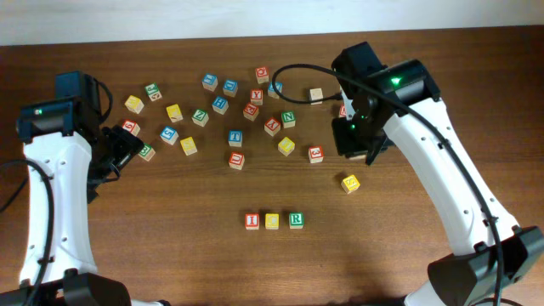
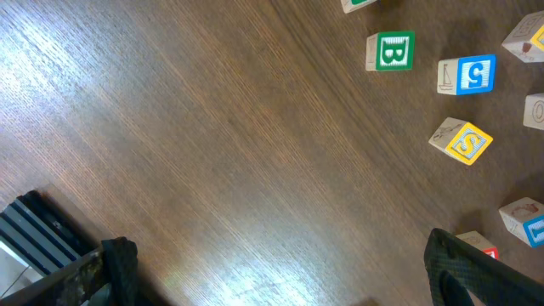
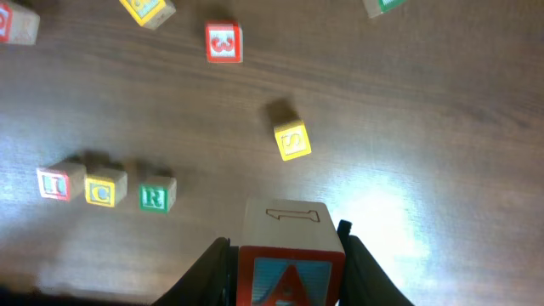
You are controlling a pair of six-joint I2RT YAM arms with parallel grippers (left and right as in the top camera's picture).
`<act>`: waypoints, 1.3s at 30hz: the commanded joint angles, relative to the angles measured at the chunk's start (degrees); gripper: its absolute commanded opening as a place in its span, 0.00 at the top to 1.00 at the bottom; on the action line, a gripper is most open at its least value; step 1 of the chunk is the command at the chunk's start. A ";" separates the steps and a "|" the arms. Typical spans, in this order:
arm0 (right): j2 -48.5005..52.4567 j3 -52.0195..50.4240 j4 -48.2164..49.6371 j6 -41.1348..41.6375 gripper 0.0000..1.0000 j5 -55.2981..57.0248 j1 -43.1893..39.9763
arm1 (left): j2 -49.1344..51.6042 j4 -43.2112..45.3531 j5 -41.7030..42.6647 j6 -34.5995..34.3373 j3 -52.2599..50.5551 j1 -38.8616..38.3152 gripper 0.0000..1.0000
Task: Spell out ICRA
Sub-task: 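Carry the red A block toward the right of the R block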
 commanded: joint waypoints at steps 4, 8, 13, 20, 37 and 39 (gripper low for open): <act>-9.40 0.50 -7.02 0.24 0.72 0.46 0.15 | 0.26 -0.07 -0.26 -0.74 0.13 0.17 0.01; -17.88 -0.79 -7.67 0.48 0.72 -0.90 0.15 | 0.26 -0.04 -0.28 -0.74 0.13 0.20 0.01; -20.94 -13.03 -1.64 5.77 0.72 -2.73 0.22 | 0.26 -0.04 -0.26 -0.74 0.13 0.17 0.01; -17.55 -45.05 27.12 12.87 0.72 -12.76 0.24 | 0.26 -0.07 -0.26 -0.74 0.13 0.17 0.01; -1.53 -47.30 41.86 19.63 0.72 -7.06 10.34 | 0.26 -0.04 -0.26 -0.74 0.13 0.17 0.01; -1.53 -47.30 43.36 19.63 0.72 -7.06 10.34 | 0.26 -0.07 -0.26 -0.74 0.13 0.17 0.01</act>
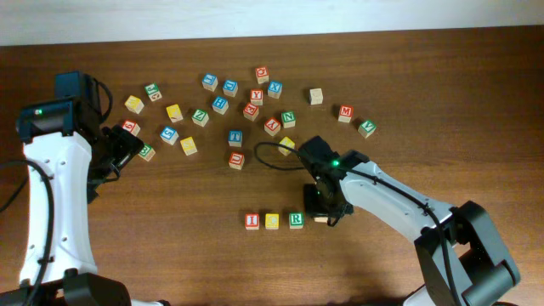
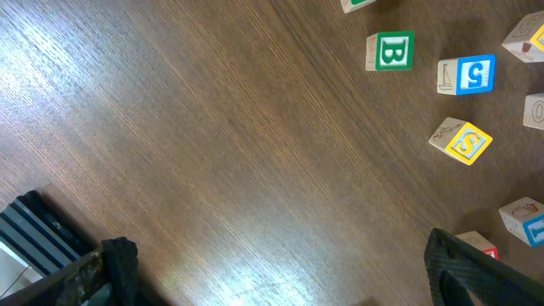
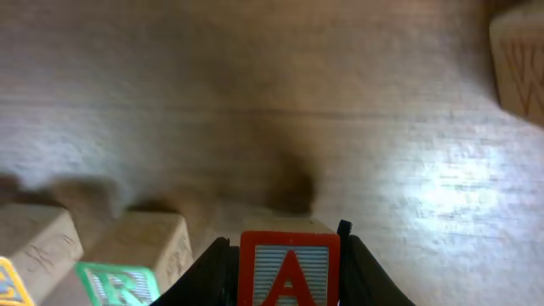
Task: Spell out ICRA
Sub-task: 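Carry the red A block toward the right of the R block, then set the red A block down right of R and open gripper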
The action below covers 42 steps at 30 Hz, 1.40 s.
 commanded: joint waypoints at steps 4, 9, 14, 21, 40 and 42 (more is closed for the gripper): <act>0.42 -0.17 2.29 -0.17 0.72 1.29 0.42 | 0.26 -0.04 -0.28 -0.76 0.13 0.17 0.01; 0.42 -2.27 3.85 -0.72 0.72 3.06 2.25 | 0.26 -0.07 -0.28 -0.76 0.13 0.17 0.01; 0.42 -2.36 4.39 -0.72 0.67 3.08 4.83 | 0.26 -0.04 -0.28 -0.76 0.13 0.17 0.01; 0.42 -2.38 2.89 -0.72 0.67 1.62 4.83 | 0.26 -0.07 -0.31 -0.76 0.13 0.17 0.01; 0.42 -2.36 0.33 0.76 0.72 -2.10 4.83 | 0.26 -0.07 -0.28 -0.76 0.13 0.17 0.01; 0.42 -2.36 0.33 0.76 0.64 -2.08 4.81 | 0.26 -0.04 -0.28 -0.76 0.13 0.17 0.01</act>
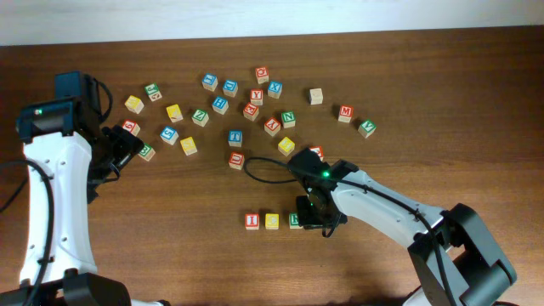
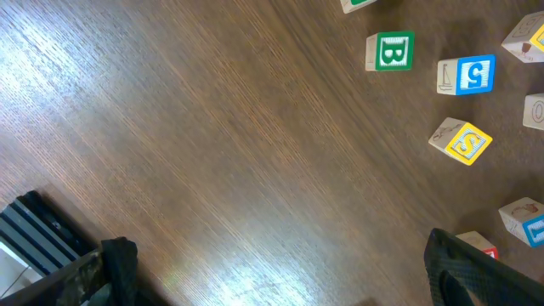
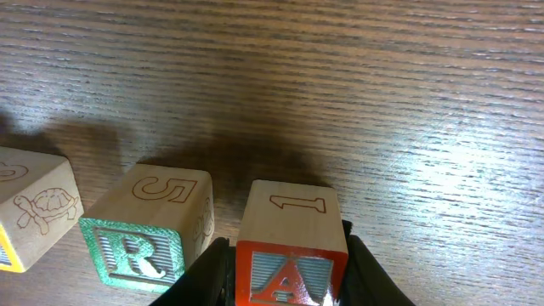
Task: Spell out ICRA
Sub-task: 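Set the red A block down right of R and open gripper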
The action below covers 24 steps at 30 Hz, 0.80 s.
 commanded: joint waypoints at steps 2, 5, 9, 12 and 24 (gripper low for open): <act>0.42 -0.28 -0.09 0.31 0.64 -0.37 0.37 | 0.26 -0.07 -0.28 -0.76 0.13 0.17 0.01; 0.42 -0.02 0.09 0.31 0.64 -0.35 0.37 | 0.26 -0.07 -0.28 -0.76 0.13 0.20 0.01; 0.39 1.01 0.07 0.28 0.63 -0.20 0.37 | 0.26 -0.04 -0.28 -0.76 0.13 0.17 0.01; 0.39 1.46 0.02 0.28 0.63 0.66 0.37 | 0.26 -0.07 -0.28 -0.76 0.13 0.17 0.01; 0.39 2.10 5.55 0.28 0.63 6.73 0.31 | 0.26 -0.07 -0.28 -0.76 0.13 0.17 0.01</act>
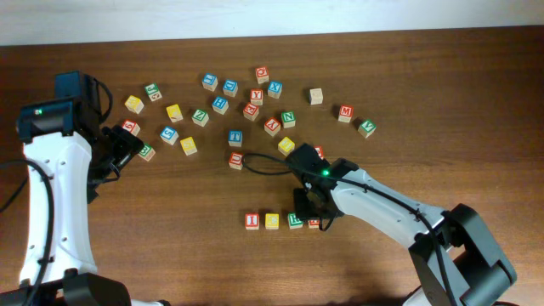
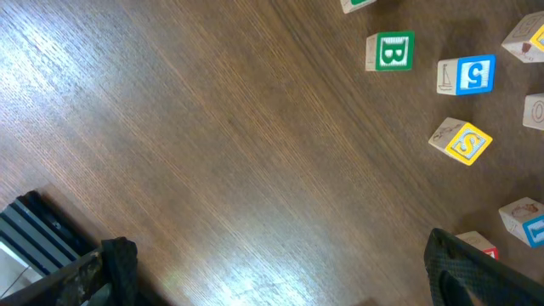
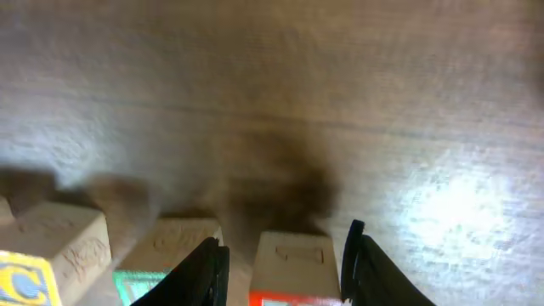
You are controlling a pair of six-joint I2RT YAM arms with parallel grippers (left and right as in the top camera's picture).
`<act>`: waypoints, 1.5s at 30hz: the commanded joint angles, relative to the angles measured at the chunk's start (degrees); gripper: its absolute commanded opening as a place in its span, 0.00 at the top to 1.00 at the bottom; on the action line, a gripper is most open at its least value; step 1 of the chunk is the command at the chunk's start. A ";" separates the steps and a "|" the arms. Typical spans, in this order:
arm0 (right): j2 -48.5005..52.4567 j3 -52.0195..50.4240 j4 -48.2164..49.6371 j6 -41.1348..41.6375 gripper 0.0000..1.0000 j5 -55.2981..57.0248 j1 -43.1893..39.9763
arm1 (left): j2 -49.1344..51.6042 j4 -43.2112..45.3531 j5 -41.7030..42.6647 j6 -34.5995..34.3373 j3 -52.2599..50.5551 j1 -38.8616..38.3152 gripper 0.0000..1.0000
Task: Spell out ICRA
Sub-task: 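Set the red A block down right of R and open gripper, then lift the right gripper away and bring the left arm forward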
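Near the table's front a row of blocks reads I (image 1: 252, 221), C (image 1: 272, 221), R (image 1: 295, 221), with the red A block (image 1: 314, 223) at its right end. My right gripper (image 1: 310, 208) hangs just over that end. In the right wrist view it (image 3: 283, 255) stands open, its fingers either side of the A block (image 3: 293, 263), which rests on the wood beside R (image 3: 174, 263) and C (image 3: 34, 255). My left gripper (image 1: 127, 153) is open at the table's left, over bare wood (image 2: 276, 272), nothing between its fingers.
Several loose letter blocks lie scattered across the back middle of the table, among them a red M (image 1: 345, 111) and a plain one (image 1: 315, 95). The left wrist view shows a green B (image 2: 393, 51), a blue 5 (image 2: 467, 75) and a yellow S (image 2: 461, 140).
My right gripper has opened and let go of the A block, which now stands on the table to the right of R. The left arm has not moved.
My right gripper held the A block high over the table's right. Then it was low beside the I, C, R row, then it pressed the block to the table to the right of R. Now it is open and A ends the row.
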 commanded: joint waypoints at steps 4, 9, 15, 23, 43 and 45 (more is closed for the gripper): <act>0.39 1.11 2.49 0.11 0.63 6.51 0.31 | 0.26 -0.07 -0.28 -0.74 0.13 0.17 0.01; 0.31 4.15 3.15 0.11 0.63 6.49 -0.48 | 0.26 -0.04 -0.28 -0.74 0.13 0.17 0.01; -0.79 22.53 -17.27 -1.81 0.63 6.47 -7.61 | 0.26 -0.07 -0.28 -0.74 0.13 0.17 0.01; -4.79 36.28 -38.82 -13.46 0.02 6.51 -29.62 | 0.26 -0.04 -0.28 -0.74 0.13 0.20 0.01; -4.66 28.06 -38.60 -13.42 0.02 0.20 -37.79 | 0.31 -3.91 17.20 16.70 0.13 -13.75 0.01; -4.66 25.73 -37.51 -13.42 0.02 -0.09 -37.79 | 0.31 -2.78 15.37 16.72 0.13 -18.93 0.01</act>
